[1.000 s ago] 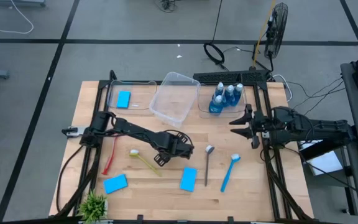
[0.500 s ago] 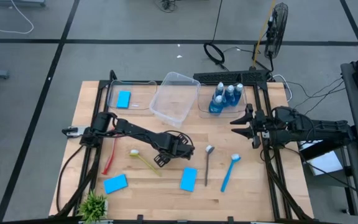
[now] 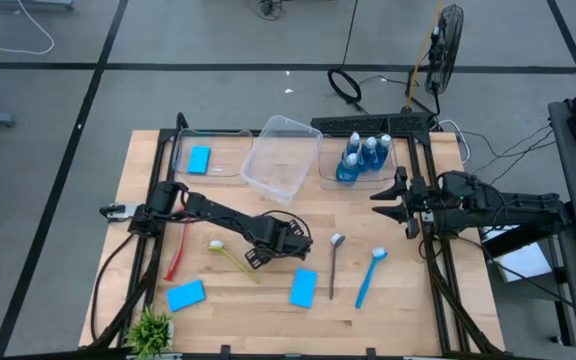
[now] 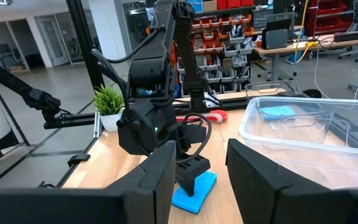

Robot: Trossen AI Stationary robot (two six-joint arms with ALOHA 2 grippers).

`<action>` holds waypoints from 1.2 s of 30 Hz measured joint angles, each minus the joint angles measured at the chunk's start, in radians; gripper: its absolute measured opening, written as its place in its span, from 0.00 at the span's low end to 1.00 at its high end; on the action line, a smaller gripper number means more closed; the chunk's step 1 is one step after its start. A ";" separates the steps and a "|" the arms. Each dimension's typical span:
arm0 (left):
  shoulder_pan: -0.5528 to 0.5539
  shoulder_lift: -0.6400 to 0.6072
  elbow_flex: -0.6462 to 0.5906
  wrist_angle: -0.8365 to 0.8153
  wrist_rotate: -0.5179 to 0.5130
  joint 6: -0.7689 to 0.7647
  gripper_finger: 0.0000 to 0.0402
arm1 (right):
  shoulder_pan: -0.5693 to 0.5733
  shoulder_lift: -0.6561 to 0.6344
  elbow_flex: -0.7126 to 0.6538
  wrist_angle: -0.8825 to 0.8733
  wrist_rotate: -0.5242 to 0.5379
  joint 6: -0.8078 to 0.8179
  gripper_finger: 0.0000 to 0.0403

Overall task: Pick & Place Kitchen Sink Supplies
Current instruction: Put the blue sponge into the left transparent bin

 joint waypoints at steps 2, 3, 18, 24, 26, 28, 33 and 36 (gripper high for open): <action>0.000 0.000 0.000 0.000 0.001 0.019 0.74 | 0.000 0.000 0.000 0.000 0.000 0.000 0.32; 0.000 0.000 0.000 0.000 0.002 0.020 0.74 | 0.000 0.000 0.000 0.000 0.000 0.000 0.32; -0.002 0.000 -0.001 -0.064 0.077 0.000 0.70 | 0.000 0.000 0.000 0.000 0.000 0.000 0.32; -0.003 0.001 -0.001 -0.075 0.075 -0.012 0.49 | 0.000 0.000 0.000 0.000 0.000 0.000 0.32; -0.004 0.001 -0.001 -0.078 0.073 -0.010 0.40 | 0.000 0.000 0.000 0.000 0.000 0.000 0.32; -0.007 0.001 -0.001 -0.086 0.067 -0.009 0.31 | 0.000 0.000 0.000 0.000 0.000 0.000 0.32; -0.023 0.001 -0.001 -0.101 0.049 -0.008 0.09 | 0.000 0.000 0.000 0.000 0.000 0.000 0.32; -0.041 0.001 -0.002 -0.105 0.035 -0.018 0.02 | 0.000 0.000 0.000 0.000 0.000 0.000 0.32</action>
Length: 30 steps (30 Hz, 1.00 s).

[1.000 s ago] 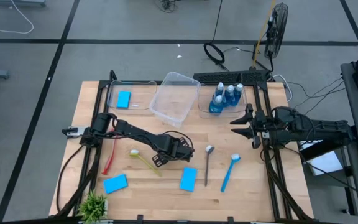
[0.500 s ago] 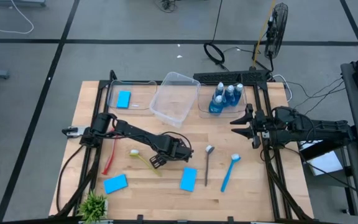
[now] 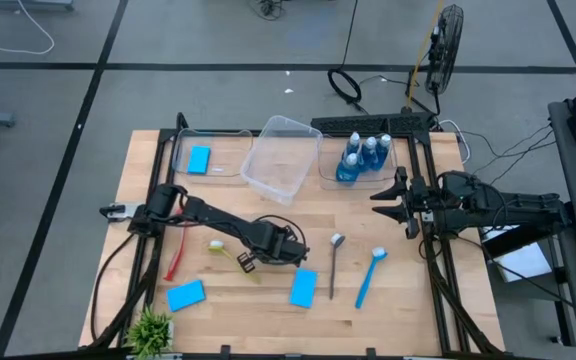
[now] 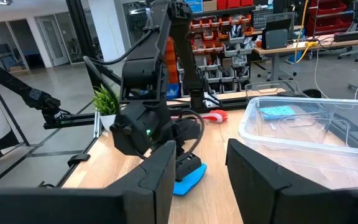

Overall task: Pick & Place Kitchen Sink Supplies
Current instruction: Put the blue sponge into the left transparent bin

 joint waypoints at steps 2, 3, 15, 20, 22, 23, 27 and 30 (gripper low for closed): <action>-0.014 0.000 0.000 -0.002 0.001 -0.023 0.03 | 0.000 0.000 0.000 0.000 0.000 0.000 0.32; -0.020 0.000 0.000 -0.004 0.003 -0.030 0.03 | 0.000 0.000 0.000 0.000 0.000 0.000 0.32; -0.105 -0.082 -0.004 -0.053 -0.109 -0.015 0.01 | 0.000 0.000 0.000 0.000 0.000 0.000 0.32; -0.152 -0.142 -0.004 -0.047 -0.267 0.173 0.01 | 0.000 0.000 0.000 -0.001 0.002 0.000 0.32; -0.172 -0.170 -0.004 -0.031 -0.360 0.287 0.01 | 0.000 0.000 0.000 -0.003 0.003 0.000 0.32; -0.184 -0.184 -0.003 -0.008 -0.407 0.357 0.01 | 0.000 0.000 0.000 -0.003 0.003 0.000 0.32; -0.229 -0.243 -0.002 0.114 -0.549 0.602 0.01 | 0.000 0.000 0.000 -0.003 0.003 0.000 0.32; -0.257 -0.290 -0.001 0.192 -0.621 0.711 0.01 | 0.000 0.000 0.000 -0.003 0.003 0.000 0.32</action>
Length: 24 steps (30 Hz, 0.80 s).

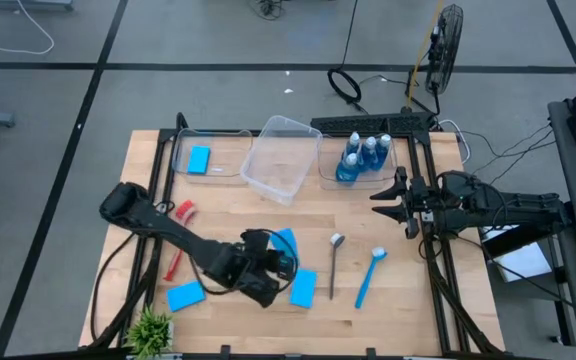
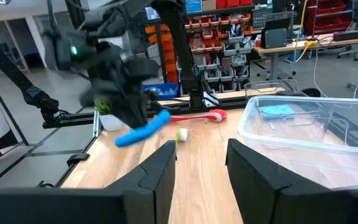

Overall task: Pick & Place Kitchen Sink Supplies
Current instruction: Put the blue sponge into the left transparent bin

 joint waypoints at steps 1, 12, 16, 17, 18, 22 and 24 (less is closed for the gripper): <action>-0.009 -0.014 0.000 0.026 -0.028 0.030 0.01 | 0.000 0.000 0.000 0.000 0.000 0.000 0.32; -0.068 -0.129 0.001 0.481 -0.159 0.706 0.01 | 0.000 0.000 0.000 0.000 0.000 -0.030 0.32; -0.071 -0.141 0.001 0.716 -0.126 0.988 0.00 | 0.000 0.000 0.000 0.001 0.001 -0.030 0.32; -0.071 -0.141 0.001 0.774 -0.112 1.057 0.00 | 0.000 0.000 0.000 0.001 0.000 -0.030 0.32; -0.071 -0.140 0.001 0.832 -0.097 1.123 0.00 | 0.000 0.000 0.000 0.001 0.001 -0.030 0.32; -0.068 -0.140 0.001 1.023 -0.025 1.331 0.00 | 0.000 0.000 0.000 0.001 0.000 -0.030 0.32; -0.062 -0.140 0.001 1.097 0.004 1.416 0.00 | 0.000 0.000 0.000 0.001 0.000 -0.030 0.32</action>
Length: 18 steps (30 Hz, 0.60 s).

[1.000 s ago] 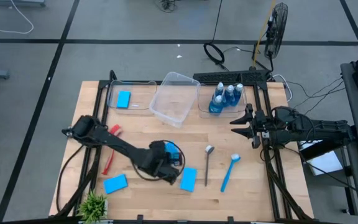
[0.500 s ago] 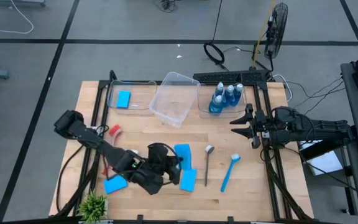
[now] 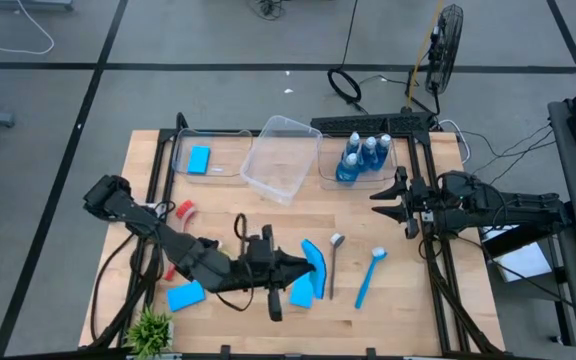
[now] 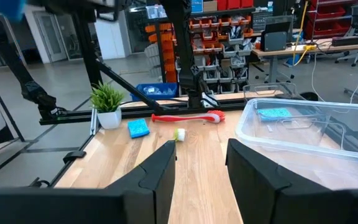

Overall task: Pick & Place Kitchen Sink Supplies
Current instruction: Put the blue sponge into the left transparent bin

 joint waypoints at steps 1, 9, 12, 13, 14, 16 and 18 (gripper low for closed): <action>0.003 0.000 0.000 0.040 0.021 0.050 0.00 | 0.000 0.000 0.000 0.000 0.000 0.000 0.32; 0.012 0.000 0.000 0.160 0.128 0.217 0.00 | 0.000 0.000 0.000 0.000 0.000 0.000 0.32; 0.026 0.000 0.000 0.125 0.099 0.121 0.00 | 0.000 0.000 0.000 0.000 0.000 0.000 0.32; 0.031 -0.001 0.000 0.089 0.076 0.064 0.00 | 0.000 0.000 0.000 0.000 0.000 0.000 0.32; 0.038 -0.001 0.000 0.046 0.048 -0.009 0.00 | 0.000 0.000 0.000 0.000 0.000 0.000 0.32; 0.053 0.000 0.000 -0.059 0.003 -0.161 0.00 | 0.000 0.000 0.000 0.000 0.000 0.000 0.32; 0.070 0.000 0.000 -0.168 -0.018 -0.314 0.00 | 0.000 0.000 0.000 0.000 0.000 0.000 0.32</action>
